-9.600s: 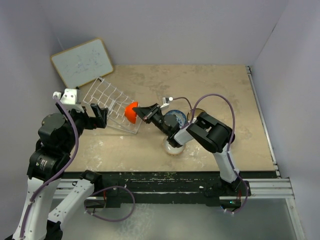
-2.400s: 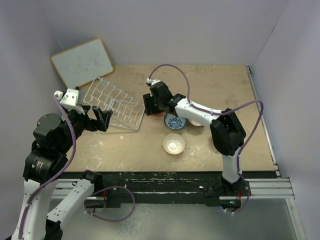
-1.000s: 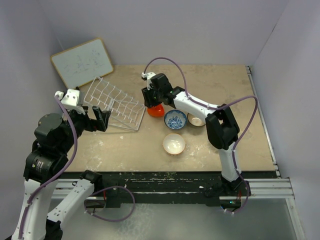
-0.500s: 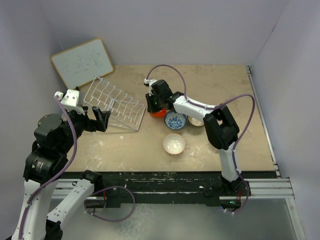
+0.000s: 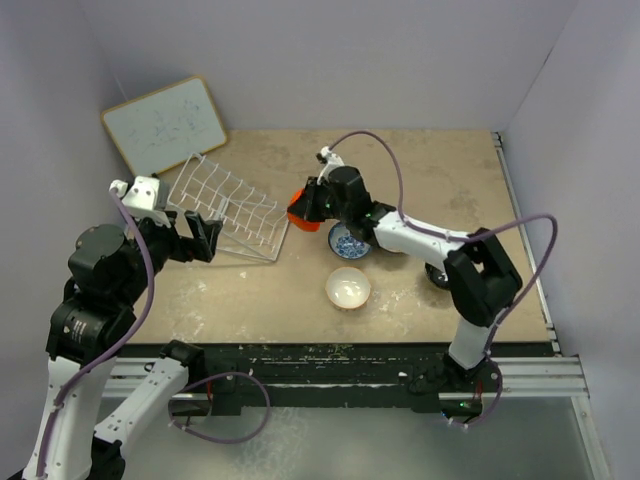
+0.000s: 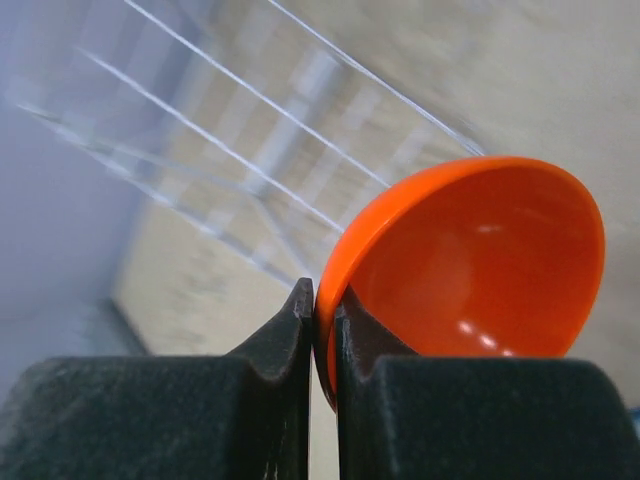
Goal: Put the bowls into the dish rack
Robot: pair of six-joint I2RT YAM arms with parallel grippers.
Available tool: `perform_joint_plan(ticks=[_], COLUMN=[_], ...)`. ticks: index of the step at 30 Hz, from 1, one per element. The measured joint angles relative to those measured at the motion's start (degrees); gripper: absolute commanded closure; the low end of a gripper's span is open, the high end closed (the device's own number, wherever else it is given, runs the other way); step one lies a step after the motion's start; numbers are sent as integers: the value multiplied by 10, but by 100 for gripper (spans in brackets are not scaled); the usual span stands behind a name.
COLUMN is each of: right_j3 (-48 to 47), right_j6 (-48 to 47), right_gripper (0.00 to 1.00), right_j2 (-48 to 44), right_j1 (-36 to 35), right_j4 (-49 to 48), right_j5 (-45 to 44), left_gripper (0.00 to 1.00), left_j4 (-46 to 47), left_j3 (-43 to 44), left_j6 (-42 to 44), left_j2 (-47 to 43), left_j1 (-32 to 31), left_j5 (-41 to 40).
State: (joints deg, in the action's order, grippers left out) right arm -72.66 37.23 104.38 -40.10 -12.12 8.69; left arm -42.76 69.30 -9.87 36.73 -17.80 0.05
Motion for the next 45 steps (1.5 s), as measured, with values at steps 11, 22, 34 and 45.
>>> perform_joint_plan(ticks=[11,22,34,45], right_j3=[197,205,205,185], right_j6=[314,443,512,534], right_gripper=[97,96,96,86], right_j2=[18,136,190,202], right_j1=[-41,-75,-74,-66], right_j4=[-607,-736,-777,-779], right_j5=[-24,-71,-91,-74], left_gripper=[1,1,1,1], left_j4=[-14,-28,-28,-27], left_j3=[25,36,36,30], left_j6=[0,5,6,6], left_j2=[4,4,4,4], left_j1=[0,0,0,0], left_j5=[2,1,1,2])
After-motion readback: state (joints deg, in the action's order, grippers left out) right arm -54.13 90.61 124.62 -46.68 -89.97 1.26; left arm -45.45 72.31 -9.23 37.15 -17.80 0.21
